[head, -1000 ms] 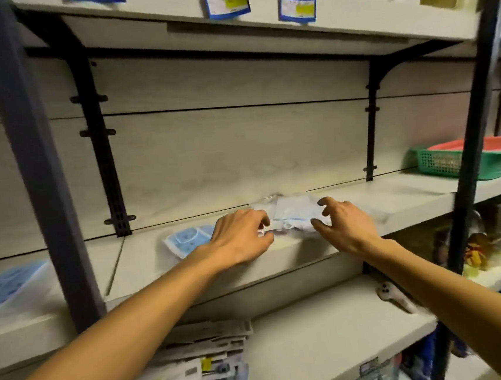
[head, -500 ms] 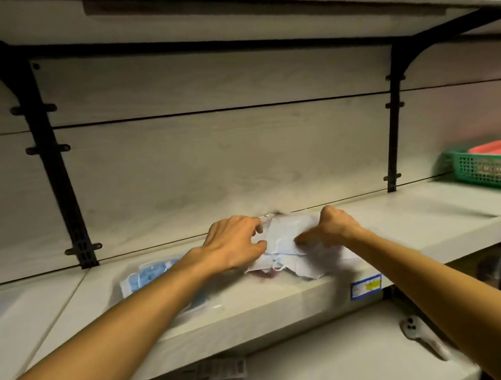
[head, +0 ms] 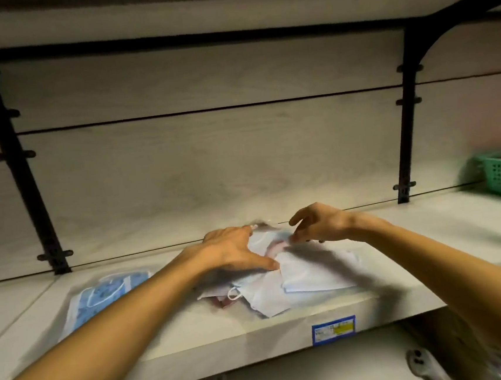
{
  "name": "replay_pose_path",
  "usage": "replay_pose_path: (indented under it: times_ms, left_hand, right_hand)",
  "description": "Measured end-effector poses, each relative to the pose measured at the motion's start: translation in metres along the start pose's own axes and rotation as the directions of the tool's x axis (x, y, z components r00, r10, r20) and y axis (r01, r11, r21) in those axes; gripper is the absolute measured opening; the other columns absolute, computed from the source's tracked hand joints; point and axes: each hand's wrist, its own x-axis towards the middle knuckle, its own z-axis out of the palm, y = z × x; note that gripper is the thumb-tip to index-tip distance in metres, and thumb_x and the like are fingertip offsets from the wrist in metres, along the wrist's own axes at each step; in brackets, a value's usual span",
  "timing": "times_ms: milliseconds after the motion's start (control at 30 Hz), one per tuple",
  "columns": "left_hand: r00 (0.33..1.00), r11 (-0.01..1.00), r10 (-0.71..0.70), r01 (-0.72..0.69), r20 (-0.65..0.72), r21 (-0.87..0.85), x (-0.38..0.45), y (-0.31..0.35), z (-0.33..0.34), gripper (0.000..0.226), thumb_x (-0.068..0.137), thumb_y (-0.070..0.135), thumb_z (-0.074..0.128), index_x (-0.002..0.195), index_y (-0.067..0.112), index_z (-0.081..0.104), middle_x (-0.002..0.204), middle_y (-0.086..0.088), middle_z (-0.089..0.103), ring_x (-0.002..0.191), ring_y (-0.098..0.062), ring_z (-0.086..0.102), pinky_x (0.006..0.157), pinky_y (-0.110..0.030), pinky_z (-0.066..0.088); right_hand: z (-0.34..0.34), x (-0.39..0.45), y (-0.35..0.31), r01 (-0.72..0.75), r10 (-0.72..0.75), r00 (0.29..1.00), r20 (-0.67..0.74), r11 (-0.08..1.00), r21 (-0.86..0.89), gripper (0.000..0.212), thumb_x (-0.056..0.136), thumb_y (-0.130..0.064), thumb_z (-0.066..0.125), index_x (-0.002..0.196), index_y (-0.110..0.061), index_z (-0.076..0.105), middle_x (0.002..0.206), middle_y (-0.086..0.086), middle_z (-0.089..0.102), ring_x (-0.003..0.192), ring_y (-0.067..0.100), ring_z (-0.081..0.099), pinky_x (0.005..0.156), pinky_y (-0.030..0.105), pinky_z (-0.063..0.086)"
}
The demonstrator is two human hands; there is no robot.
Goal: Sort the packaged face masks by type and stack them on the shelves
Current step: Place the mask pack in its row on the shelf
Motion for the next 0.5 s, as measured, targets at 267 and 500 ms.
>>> replay_pose_path:
  times_ms: [267, 500]
  left_hand:
    - [0.988, 0.964, -0.099, 0.065, -0.121, -0.258, 0.017, -0.023, -0.016, 0.013, 0.078, 0.032, 0.069, 0.090, 0.029, 0.073, 0.089, 0.007, 0.074, 0.079, -0.017, 0.067, 0.074, -0.032, 0.057]
    - [0.938, 0.850, -0.208, 0.033, -0.277, -0.525, 0.011, -0.021, -0.021, 0.012, 0.083, 0.014, 0.061, 0.082, 0.012, 0.072, 0.066, -0.002, 0.069, 0.060, -0.018, 0.054, 0.063, -0.031, 0.045]
  right_hand:
    - [-0.015, -0.002, 0.031, -0.034, 0.102, 0.968, 0.231, 0.959, -0.280, 0.106, 0.057, -0.069, 0.084, 0.147, -0.028, 0.044, 0.124, -0.009, 0.061, 0.113, 0.019, 0.060, 0.103, 0.035, 0.048]
    - [-0.014, 0.006, 0.040, 0.033, -0.021, 0.998, 0.051, 0.970, -0.240, 0.051, 0.069, -0.047, 0.087, 0.111, -0.023, 0.071, 0.089, -0.009, 0.066, 0.084, 0.015, 0.064, 0.073, 0.028, 0.055]
